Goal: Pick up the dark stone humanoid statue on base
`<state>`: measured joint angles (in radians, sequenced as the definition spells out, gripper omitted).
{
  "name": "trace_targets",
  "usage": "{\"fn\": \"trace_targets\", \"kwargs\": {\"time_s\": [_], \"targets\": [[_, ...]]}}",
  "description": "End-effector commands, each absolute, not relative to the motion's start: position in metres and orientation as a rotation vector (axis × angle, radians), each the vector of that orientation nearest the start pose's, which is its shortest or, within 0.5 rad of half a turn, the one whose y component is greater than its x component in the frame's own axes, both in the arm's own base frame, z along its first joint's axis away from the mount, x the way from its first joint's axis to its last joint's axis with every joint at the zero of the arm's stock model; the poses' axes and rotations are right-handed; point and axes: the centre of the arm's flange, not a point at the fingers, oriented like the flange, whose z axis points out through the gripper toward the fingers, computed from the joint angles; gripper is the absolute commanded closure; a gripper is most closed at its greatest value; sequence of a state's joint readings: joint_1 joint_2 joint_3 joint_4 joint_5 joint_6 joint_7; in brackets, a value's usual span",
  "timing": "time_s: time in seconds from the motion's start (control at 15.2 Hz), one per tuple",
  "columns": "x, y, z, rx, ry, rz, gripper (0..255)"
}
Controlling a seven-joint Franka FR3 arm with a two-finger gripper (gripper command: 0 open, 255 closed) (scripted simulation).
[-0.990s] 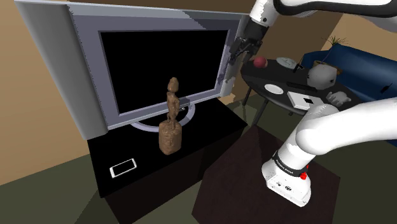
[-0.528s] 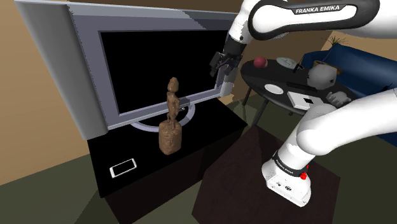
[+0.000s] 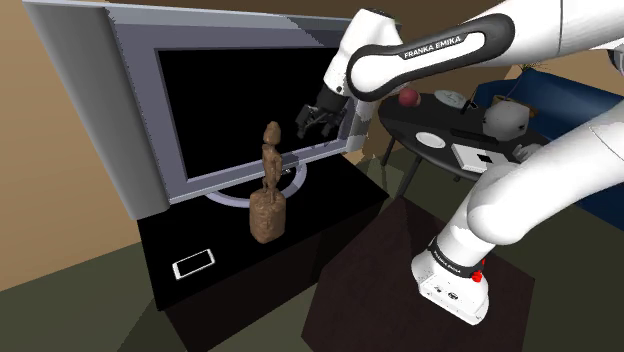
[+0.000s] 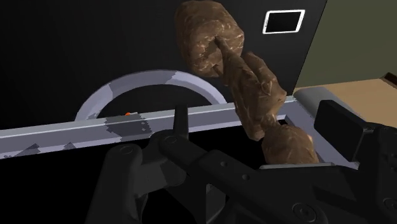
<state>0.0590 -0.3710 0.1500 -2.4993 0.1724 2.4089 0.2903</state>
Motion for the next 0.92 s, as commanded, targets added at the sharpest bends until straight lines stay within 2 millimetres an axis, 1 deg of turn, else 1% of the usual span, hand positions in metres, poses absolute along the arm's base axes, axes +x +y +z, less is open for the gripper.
{"fn": "trace_targets", "kwargs": {"time_s": [0.0,0.46,0.53,0.86], "targets": [[0.449,0.11,0.428,-2.948,0.297,-0.397,0],[0.499,0.155,0.37,-2.909,0.316,-0.453,0],[0.501,0.156,0.368,-2.908,0.317,-0.455,0],[0.501,0.156,0.342,-2.908,0.317,-0.455,0]]}}
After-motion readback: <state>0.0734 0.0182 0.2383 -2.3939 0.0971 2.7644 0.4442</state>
